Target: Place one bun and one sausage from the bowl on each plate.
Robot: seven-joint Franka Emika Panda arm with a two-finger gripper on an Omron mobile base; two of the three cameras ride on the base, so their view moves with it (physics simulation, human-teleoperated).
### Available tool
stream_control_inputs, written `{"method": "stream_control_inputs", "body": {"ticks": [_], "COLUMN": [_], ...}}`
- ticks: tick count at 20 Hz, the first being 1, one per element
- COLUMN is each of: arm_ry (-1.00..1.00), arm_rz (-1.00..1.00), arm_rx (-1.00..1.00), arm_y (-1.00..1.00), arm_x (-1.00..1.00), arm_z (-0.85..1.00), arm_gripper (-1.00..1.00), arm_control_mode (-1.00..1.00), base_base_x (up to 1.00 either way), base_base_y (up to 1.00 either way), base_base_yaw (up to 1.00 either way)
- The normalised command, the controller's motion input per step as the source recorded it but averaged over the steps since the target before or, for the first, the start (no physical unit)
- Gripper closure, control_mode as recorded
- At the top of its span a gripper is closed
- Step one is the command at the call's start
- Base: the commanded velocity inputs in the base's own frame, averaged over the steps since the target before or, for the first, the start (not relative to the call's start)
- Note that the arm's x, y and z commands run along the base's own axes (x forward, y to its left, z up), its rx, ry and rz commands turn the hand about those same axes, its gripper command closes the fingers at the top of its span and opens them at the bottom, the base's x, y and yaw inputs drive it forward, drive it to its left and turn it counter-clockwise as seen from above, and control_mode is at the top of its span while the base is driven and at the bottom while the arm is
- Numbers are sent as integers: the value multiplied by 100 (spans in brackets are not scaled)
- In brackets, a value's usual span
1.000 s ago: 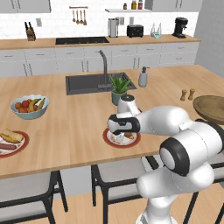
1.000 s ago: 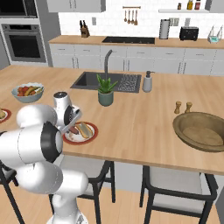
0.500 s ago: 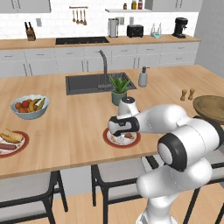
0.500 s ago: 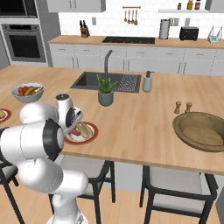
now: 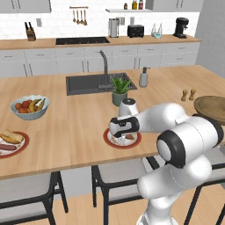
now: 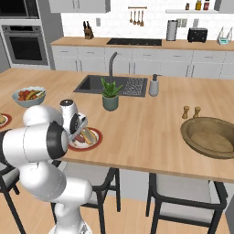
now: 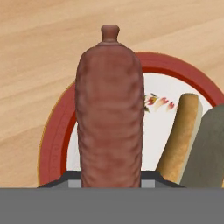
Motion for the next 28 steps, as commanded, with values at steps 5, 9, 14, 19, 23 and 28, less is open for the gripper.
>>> {"method": "stream_control_inputs", "body": {"ticks": [5, 9, 14, 19, 23, 28], "arm_ry": [0, 0, 0, 0, 0, 0], "arm_rz": [0, 0, 0, 0, 0, 0], "arm_rx": [0, 0, 0, 0, 0, 0], "arm_y": [0, 0, -1, -1, -2, -1], "arm_x": [2, 4, 3, 0, 0, 0], "arm_z": [-4, 0, -3, -2, -2, 0], "arm_gripper": [100, 100, 100, -100, -100, -100], "arm_control_mode": [-100, -100, -100, -100, -100, -100], "base_base_x": [0, 0, 0, 0, 0, 0], "base_base_y": [0, 0, 0, 0, 0, 0], "base_base_yaw": [0, 0, 0, 0, 0, 0]}}
